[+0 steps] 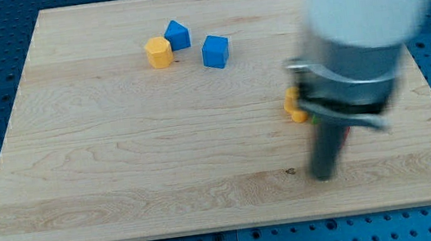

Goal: Push the red circle to the bottom left side of the yellow heart

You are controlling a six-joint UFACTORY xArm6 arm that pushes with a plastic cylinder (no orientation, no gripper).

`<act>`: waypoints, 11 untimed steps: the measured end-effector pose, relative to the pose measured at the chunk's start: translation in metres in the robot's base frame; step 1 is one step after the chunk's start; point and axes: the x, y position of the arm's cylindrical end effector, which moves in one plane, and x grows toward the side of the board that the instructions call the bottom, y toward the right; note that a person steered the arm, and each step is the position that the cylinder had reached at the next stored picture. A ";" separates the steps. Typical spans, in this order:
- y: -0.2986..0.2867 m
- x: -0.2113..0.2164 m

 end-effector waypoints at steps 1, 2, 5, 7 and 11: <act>0.077 -0.052; 0.037 -0.078; -0.054 -0.042; -0.132 -0.029; 0.041 -0.172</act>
